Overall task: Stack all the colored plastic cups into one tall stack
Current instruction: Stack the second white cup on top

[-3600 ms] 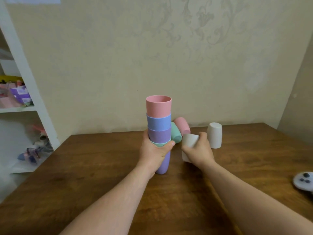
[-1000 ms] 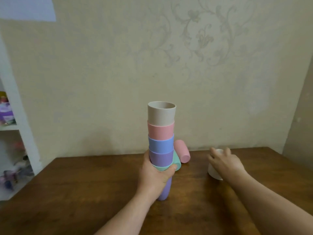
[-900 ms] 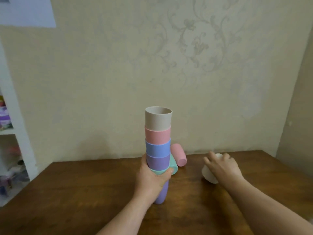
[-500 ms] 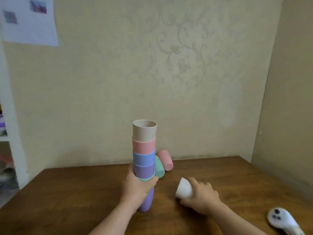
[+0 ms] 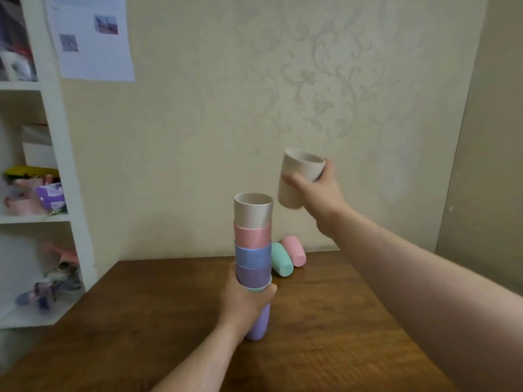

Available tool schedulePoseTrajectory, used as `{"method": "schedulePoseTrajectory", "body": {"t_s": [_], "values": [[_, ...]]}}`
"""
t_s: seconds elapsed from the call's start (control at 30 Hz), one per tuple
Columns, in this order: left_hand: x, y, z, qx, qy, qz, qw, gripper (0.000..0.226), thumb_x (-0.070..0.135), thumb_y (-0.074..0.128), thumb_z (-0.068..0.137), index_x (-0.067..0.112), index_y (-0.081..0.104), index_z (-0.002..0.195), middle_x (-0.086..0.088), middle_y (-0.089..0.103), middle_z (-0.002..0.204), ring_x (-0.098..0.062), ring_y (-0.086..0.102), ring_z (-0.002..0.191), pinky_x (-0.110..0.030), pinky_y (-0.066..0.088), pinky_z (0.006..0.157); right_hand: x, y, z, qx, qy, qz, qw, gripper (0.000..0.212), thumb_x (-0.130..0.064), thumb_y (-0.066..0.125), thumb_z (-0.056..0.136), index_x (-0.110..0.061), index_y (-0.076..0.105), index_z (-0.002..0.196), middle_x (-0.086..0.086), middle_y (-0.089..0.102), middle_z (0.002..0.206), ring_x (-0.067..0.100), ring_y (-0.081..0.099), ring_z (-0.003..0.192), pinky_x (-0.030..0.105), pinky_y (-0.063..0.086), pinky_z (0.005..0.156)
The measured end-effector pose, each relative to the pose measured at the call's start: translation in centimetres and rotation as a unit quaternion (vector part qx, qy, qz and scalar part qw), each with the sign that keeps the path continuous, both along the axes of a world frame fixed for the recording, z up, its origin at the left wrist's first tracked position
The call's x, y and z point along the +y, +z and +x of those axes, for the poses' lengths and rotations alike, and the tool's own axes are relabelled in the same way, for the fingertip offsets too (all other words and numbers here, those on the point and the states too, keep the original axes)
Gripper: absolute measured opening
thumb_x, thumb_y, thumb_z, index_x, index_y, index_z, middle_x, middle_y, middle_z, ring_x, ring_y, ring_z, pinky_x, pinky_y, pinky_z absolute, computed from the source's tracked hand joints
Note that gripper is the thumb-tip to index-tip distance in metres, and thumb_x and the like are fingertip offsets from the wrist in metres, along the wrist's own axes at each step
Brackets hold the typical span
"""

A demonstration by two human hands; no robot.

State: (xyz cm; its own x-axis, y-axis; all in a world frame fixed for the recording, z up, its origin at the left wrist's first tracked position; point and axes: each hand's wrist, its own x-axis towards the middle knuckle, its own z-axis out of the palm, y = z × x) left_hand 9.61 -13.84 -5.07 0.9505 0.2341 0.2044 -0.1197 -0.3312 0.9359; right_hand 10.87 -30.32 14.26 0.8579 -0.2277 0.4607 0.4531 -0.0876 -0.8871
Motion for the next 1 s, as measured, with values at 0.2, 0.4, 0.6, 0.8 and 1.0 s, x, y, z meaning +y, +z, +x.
{"method": "schedulePoseTrajectory", "body": {"t_s": [0.2, 0.4, 0.6, 0.8, 1.0], "values": [[0.7, 0.0, -0.9, -0.005, -0.011, 0.047, 0.999, 0.086, 0.042, 0.094, 0.078, 0.028, 0.046, 0.148, 0.008, 0.063, 0.138, -0.011, 0.059, 0.11, -0.024, 0.047, 0.095, 4.2, 4.6, -1.9, -0.064, 0.059, -0.049, 0.995, 0.088, -0.034, 0.086, 0.082, -0.036, 0.033, 0.152, -0.006, 0.06, 0.125, 0.014, 0.068, 0.106, 0.033, 0.061, 0.08], [1.0, 0.1, -1.3, 0.008, -0.013, 0.074, 0.997, 0.091, 0.044, 0.092, 0.08, 0.028, 0.041, 0.154, 0.005, 0.063, 0.141, -0.014, 0.063, 0.118, -0.03, 0.052, 0.098, 6.1, 0.9, -1.4, -0.017, 0.095, -0.093, 0.991, 0.084, -0.036, 0.089, 0.081, -0.038, 0.04, 0.149, -0.003, 0.062, 0.127, 0.009, 0.066, 0.106, 0.025, 0.057, 0.078], [1.0, 0.4, -0.8, 0.018, -0.009, 0.121, 0.992, 0.095, 0.056, 0.079, 0.089, 0.024, 0.027, 0.163, 0.004, 0.045, 0.159, -0.015, 0.051, 0.137, -0.018, 0.034, 0.103, 6.9, -2.1, -0.9, -0.003, 0.097, -0.112, 0.989, 0.085, -0.044, 0.089, 0.079, -0.041, 0.038, 0.148, -0.006, 0.063, 0.125, 0.015, 0.067, 0.109, 0.036, 0.061, 0.088], [1.0, -0.3, -0.8, -0.002, -0.015, 0.113, 0.993, 0.096, 0.053, 0.086, 0.083, 0.025, 0.034, 0.16, 0.006, 0.052, 0.153, -0.006, 0.048, 0.115, -0.019, 0.035, 0.097, 7.0, -2.7, -0.4, -0.018, 0.109, -0.123, 0.986, 0.09, -0.05, 0.089, 0.071, -0.045, 0.037, 0.145, -0.006, 0.064, 0.127, 0.018, 0.068, 0.113, 0.047, 0.061, 0.096], [0.5, -0.4, 0.3, 0.021, 0.002, 0.123, 0.992, 0.088, 0.057, 0.08, 0.086, 0.027, 0.037, 0.157, 0.008, 0.057, 0.142, -0.01, 0.056, 0.119, -0.02, 0.036, 0.096, 6.6, -3.8, 0.2, -0.022, 0.127, -0.1, 0.987, 0.102, -0.05, 0.092, 0.073, -0.049, 0.031, 0.154, -0.008, 0.063, 0.137, 0.013, 0.066, 0.121, 0.041, 0.058, 0.102]]}}
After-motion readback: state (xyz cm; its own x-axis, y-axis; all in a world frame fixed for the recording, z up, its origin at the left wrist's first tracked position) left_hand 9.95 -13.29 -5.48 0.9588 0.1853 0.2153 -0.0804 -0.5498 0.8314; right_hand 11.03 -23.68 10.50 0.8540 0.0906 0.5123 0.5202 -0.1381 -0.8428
